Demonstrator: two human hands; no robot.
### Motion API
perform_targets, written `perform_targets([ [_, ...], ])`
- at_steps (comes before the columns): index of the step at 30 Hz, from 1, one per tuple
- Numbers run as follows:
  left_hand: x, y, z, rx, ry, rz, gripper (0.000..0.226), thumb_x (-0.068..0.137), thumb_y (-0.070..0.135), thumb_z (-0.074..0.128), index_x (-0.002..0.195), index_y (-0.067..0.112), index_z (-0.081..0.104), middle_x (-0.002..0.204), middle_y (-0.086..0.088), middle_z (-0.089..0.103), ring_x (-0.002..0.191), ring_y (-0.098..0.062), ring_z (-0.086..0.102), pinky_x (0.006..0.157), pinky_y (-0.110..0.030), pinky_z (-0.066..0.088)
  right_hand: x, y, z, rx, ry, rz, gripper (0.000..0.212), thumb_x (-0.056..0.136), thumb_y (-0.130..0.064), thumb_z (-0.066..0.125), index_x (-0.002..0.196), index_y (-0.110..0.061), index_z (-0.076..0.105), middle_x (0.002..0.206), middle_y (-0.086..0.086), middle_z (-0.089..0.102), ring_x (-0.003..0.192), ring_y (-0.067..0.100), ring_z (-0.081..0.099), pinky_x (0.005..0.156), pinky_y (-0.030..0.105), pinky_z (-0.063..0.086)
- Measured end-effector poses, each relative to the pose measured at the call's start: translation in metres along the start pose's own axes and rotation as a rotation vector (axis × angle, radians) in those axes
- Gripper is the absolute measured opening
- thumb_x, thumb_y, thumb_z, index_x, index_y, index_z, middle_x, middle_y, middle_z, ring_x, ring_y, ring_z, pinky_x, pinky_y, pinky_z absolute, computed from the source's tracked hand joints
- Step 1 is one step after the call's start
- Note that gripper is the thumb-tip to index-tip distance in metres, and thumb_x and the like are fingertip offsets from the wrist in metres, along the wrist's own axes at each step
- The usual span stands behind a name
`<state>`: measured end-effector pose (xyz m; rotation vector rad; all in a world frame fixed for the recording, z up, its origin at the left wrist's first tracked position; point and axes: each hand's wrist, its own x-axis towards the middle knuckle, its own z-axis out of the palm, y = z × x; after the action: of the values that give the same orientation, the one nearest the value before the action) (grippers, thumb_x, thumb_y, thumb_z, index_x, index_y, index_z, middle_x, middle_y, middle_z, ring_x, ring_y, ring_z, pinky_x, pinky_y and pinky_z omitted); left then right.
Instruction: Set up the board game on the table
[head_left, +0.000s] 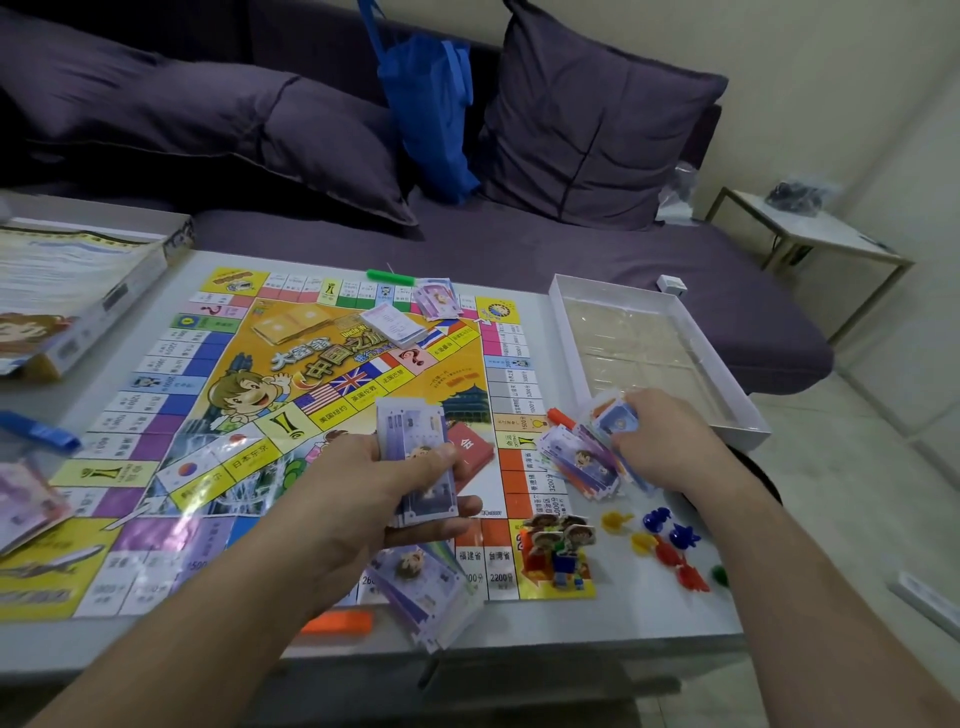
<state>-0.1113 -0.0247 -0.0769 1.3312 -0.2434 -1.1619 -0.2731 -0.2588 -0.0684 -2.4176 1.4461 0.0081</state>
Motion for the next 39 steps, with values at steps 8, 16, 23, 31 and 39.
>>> perform_targets([
  [8, -0.013, 0.007, -0.014, -0.022, -0.029, 0.039, 0.024, 0.103, 0.001, 0.055, 0.126, -0.006, 0.059, 0.1, -0.026, 0.078, 0.091, -0.038, 0.079, 0.073, -0.045, 0.066, -0.051, -0.033, -0.016, 0.706, 0.115, -0.129, 0.013, 0.101, -0.012, 0.065, 0.097, -0.02, 0.075, 0.086, 0.006, 0.076, 0.084, 0.03, 0.073, 0.076, 0.046, 0.061],
  [16, -0.029, 0.009, -0.026, 0.011, -0.053, 0.173, 0.023, 0.091, 0.01, 0.071, 0.113, 0.001, 0.073, 0.101, -0.019, 0.079, 0.094, -0.034, 0.079, 0.074, -0.045, 0.067, -0.097, -0.106, 0.018, 0.929, -0.145, -0.191, 0.013, 0.103, -0.02, 0.064, 0.103, -0.023, 0.077, 0.093, 0.001, 0.079, 0.091, 0.025, 0.076, 0.084, 0.049, 0.064],
  [23, -0.039, 0.019, -0.046, -0.023, -0.083, 0.164, 0.019, 0.098, 0.006, 0.065, 0.114, -0.004, 0.07, 0.104, -0.024, 0.078, 0.097, -0.04, 0.077, 0.079, -0.052, 0.064, -0.101, -0.121, 0.029, 0.945, -0.113, -0.182, 0.011, 0.103, -0.022, 0.065, 0.103, -0.024, 0.076, 0.091, -0.001, 0.079, 0.087, 0.021, 0.076, 0.076, 0.045, 0.065],
  [31, -0.038, 0.021, -0.063, 0.065, 0.037, 0.225, 0.018, 0.095, 0.009, 0.071, 0.113, 0.008, 0.074, 0.097, -0.013, 0.081, 0.088, -0.031, 0.08, 0.07, -0.045, 0.067, -0.096, -0.137, 0.04, 0.884, -0.036, -0.258, 0.01, 0.101, -0.02, 0.068, 0.101, -0.026, 0.076, 0.088, -0.001, 0.077, 0.086, 0.023, 0.074, 0.071, 0.041, 0.065],
  [39, -0.029, 0.025, -0.069, -0.146, 0.118, 0.227, 0.019, 0.088, 0.006, 0.078, 0.106, 0.002, 0.074, 0.093, -0.018, 0.08, 0.084, -0.037, 0.079, 0.064, -0.045, 0.066, -0.091, -0.15, 0.046, 0.911, -0.042, -0.269, 0.012, 0.1, -0.018, 0.069, 0.095, -0.027, 0.077, 0.092, 0.013, 0.075, 0.094, 0.042, 0.069, 0.083, 0.063, 0.06],
])
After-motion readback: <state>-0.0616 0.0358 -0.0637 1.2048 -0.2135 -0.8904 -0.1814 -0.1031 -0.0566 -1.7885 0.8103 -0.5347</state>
